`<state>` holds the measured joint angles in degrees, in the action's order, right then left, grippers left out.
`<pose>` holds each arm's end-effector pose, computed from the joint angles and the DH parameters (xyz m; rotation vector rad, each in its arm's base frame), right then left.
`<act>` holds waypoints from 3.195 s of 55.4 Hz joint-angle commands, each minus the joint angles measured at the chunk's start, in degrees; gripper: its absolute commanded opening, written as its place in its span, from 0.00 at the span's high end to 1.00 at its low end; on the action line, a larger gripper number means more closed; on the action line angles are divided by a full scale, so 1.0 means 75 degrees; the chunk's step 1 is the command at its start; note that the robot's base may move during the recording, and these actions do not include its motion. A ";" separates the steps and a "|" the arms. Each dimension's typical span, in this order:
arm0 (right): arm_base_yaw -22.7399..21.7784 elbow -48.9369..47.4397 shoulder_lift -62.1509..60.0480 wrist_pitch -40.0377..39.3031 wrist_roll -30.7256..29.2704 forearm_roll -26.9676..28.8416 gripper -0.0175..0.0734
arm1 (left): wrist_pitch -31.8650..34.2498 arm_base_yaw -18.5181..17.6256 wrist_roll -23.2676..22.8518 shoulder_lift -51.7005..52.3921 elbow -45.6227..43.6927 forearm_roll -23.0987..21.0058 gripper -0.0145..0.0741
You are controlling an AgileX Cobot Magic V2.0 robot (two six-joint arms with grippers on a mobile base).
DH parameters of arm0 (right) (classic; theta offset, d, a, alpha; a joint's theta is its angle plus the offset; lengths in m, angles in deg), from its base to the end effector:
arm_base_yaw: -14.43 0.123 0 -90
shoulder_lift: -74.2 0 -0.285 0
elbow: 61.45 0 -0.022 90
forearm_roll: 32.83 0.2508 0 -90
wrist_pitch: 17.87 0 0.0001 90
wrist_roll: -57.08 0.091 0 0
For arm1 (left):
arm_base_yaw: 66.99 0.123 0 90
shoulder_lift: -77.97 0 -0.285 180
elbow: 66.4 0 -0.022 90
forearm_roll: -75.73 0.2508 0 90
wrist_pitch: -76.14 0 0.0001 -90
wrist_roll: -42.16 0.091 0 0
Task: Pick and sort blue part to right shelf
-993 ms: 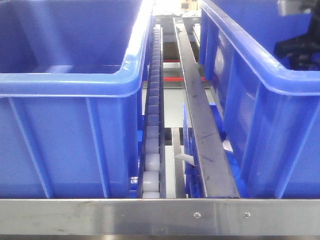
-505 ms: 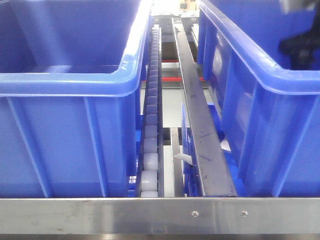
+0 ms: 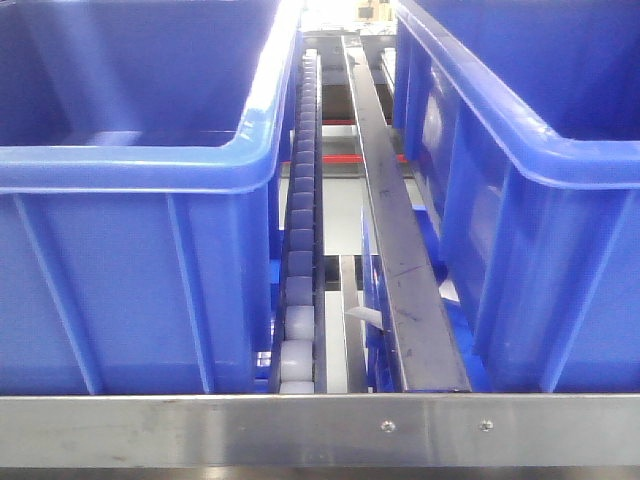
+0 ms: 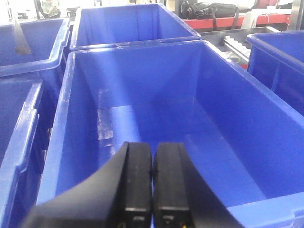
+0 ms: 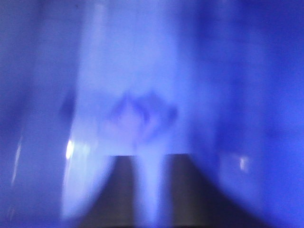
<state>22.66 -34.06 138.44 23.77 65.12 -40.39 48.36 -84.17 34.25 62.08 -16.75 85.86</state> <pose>0.1928 0.0198 0.3326 -0.0743 2.3169 -0.0080 0.0363 -0.0034 0.3201 0.1949 1.6124 -0.1500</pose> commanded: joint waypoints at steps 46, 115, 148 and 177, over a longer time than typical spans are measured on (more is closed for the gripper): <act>-0.0030 0.3008 -0.6904 -0.1834 -0.0071 -0.0148 0.77 | 0.0197 0.0019 -0.0057 -0.0085 -0.0175 0.0036 0.70; -0.0030 0.3008 -0.6904 -0.1808 -0.0071 -0.0148 0.77 | 0.5004 0.1978 0.1517 0.1304 0.3946 -0.2079 0.70; -0.0030 0.3008 -0.6904 -0.1808 -0.0071 -0.0148 0.77 | 0.4192 0.1978 0.1517 0.1304 0.3946 -0.2108 0.70; -0.0030 0.3016 -0.6904 -0.1813 -0.0071 -0.0148 0.77 | 0.4192 0.1978 0.1517 0.1304 0.3946 -0.2108 0.70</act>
<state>22.66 -10.08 85.93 15.39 64.78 -40.47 75.33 -69.20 45.60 70.38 11.18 70.65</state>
